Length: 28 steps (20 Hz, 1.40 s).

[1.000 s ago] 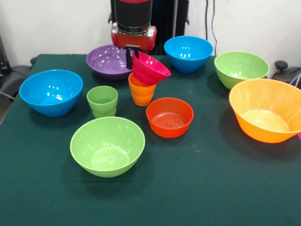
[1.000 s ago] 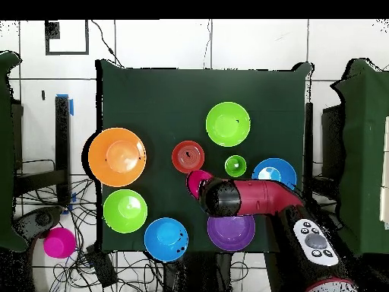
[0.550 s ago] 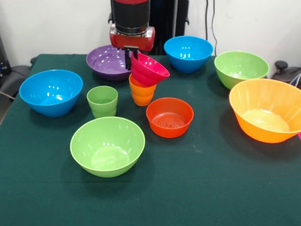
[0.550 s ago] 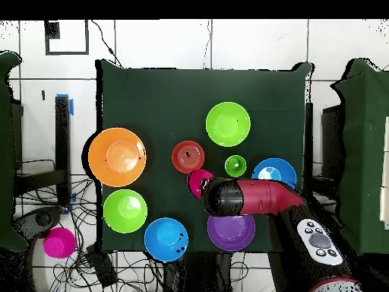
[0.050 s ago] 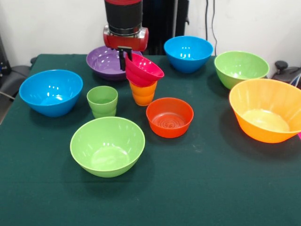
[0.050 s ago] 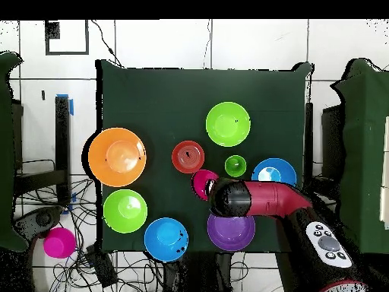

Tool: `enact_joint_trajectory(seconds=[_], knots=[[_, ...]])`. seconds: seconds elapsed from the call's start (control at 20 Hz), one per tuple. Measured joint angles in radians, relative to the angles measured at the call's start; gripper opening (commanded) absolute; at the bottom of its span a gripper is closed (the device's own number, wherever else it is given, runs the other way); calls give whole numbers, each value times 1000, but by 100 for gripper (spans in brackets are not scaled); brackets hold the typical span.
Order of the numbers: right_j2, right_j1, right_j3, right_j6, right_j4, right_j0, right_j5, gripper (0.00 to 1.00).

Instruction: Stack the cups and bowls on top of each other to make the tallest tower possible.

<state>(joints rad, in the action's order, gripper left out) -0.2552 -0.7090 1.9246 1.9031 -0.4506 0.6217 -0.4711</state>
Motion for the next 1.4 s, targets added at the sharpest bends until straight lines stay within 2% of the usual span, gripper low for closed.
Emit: enact_joint_trajectory(seconds=[1.4], knots=[[0, -8, 63, 0, 0, -2, 0, 0]])
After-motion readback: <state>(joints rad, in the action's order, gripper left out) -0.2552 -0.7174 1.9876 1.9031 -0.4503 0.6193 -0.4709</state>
